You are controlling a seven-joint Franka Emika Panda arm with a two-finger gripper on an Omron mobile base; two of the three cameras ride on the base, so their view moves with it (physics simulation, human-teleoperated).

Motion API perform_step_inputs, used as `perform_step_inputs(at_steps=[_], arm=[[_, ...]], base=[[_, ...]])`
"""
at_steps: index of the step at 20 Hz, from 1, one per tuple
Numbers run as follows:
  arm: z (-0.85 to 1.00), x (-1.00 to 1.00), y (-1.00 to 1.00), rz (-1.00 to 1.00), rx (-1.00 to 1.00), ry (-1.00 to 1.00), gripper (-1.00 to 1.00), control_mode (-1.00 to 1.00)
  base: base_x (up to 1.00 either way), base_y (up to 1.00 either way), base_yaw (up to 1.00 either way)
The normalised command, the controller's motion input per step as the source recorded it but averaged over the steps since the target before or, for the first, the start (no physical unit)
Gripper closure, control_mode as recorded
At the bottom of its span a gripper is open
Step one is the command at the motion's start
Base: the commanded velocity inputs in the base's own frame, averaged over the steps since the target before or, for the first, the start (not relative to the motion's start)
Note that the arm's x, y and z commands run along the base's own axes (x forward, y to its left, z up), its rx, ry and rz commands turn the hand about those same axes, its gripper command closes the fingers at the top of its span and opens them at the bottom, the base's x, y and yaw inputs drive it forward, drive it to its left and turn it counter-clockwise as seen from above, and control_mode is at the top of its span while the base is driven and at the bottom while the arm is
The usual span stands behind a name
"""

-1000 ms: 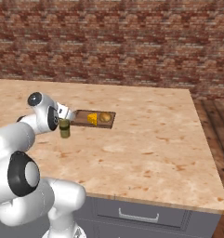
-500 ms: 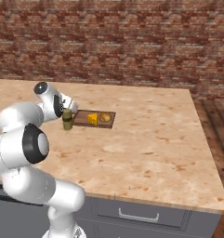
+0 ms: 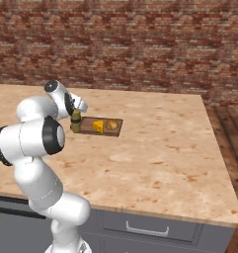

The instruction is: Retrieve the reheated potato from the microwave, then place the potato, cheese, and condiment on the cutting board.

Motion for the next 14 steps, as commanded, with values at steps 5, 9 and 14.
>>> perform_step_inputs(at_steps=[5,9,14], arm=[[0.0,0.51,0.0,0.0,-0.01,0.03,1.0,-1.0],[-0.06,0.35,0.0,0.0,-0.01,0.01,1.0,-1.0],[-0.09,0.33,0.0,0.0,0.0,0.01,1.0,-1.0]], base=[[0.0,0.0,0.0],[0.0,0.0,0.0],[0.0,0.0,0.0]])
